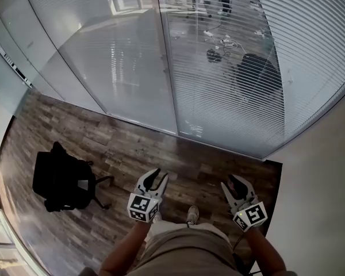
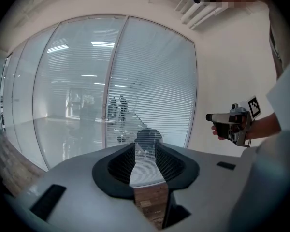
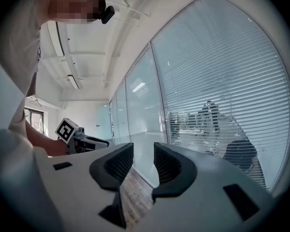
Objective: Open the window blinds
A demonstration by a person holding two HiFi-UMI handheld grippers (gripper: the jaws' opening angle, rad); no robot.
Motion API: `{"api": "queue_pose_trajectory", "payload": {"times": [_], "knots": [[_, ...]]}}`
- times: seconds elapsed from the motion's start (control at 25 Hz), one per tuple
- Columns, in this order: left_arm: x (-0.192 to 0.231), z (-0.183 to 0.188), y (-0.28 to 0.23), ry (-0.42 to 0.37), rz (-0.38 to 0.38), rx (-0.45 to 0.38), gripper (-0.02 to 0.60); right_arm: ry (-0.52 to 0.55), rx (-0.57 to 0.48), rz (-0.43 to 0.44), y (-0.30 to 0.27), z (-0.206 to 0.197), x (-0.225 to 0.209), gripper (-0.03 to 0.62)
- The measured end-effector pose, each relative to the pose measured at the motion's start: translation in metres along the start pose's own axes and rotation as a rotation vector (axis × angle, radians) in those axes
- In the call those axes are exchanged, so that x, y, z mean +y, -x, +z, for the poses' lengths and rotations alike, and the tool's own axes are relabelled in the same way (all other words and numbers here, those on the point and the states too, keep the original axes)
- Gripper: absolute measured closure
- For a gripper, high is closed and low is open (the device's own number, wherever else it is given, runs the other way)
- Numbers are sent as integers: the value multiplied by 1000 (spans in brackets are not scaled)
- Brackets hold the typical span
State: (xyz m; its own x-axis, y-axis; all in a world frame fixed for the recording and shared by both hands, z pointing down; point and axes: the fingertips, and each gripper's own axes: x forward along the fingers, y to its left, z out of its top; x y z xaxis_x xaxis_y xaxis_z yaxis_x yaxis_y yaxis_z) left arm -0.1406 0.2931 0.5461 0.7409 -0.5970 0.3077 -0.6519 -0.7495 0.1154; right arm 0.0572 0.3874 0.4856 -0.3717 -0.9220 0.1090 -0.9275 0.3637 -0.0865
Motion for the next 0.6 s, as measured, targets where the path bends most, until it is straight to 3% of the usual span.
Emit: {"api": "queue_pose_trajectory", "payload": {"times": [0.6], "knots": [[81, -6, 37, 8, -45, 9, 448, 4, 34, -55, -58, 0, 67, 457]]}}
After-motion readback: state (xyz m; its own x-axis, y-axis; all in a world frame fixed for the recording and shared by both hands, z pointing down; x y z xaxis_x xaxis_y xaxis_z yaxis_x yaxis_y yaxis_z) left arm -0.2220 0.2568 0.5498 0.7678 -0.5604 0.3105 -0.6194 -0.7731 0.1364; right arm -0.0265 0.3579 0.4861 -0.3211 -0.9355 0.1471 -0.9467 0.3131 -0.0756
